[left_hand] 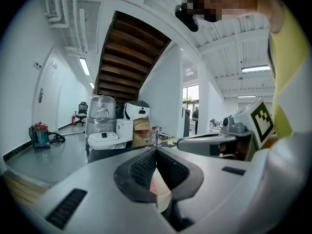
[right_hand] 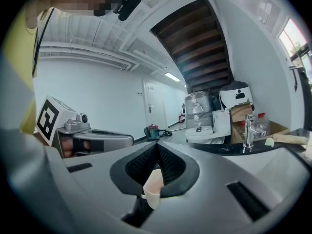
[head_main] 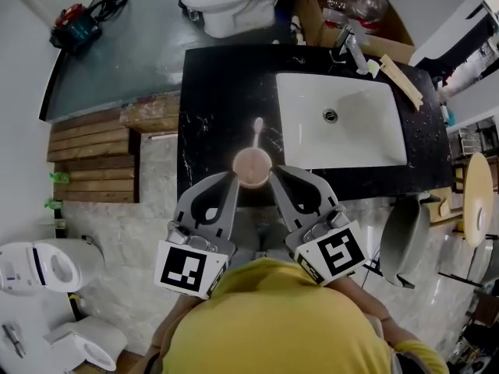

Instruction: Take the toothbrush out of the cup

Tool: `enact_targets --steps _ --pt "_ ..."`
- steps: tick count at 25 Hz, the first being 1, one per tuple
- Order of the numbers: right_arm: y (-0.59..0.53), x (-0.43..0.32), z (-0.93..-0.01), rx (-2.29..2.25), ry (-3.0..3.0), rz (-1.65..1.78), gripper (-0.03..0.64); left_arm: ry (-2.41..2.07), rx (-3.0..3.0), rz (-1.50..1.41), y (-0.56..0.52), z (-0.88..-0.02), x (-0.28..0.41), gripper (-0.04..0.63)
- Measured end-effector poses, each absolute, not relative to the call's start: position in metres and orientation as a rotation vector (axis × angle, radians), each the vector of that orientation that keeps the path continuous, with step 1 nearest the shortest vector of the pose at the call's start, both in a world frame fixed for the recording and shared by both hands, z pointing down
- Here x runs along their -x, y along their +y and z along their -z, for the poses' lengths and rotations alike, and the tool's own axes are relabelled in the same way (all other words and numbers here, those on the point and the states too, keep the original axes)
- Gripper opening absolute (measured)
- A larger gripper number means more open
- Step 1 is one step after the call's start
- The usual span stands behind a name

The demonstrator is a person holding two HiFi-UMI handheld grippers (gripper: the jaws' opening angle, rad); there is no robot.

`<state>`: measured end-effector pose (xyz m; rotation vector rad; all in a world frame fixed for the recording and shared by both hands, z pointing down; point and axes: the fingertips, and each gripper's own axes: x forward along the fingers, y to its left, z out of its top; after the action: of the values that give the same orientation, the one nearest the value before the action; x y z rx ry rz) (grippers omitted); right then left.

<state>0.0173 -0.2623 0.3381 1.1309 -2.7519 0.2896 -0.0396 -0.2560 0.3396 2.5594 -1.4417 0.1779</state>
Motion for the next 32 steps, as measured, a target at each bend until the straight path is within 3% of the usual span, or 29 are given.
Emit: enact_targets --steps 32 --pt "-0.314 -0.001 -0.399 -1.153 -2.551 -0.587 0.02 -1.187 -2.514 -0.287 -0.31 -0.384 0.038 0.011"
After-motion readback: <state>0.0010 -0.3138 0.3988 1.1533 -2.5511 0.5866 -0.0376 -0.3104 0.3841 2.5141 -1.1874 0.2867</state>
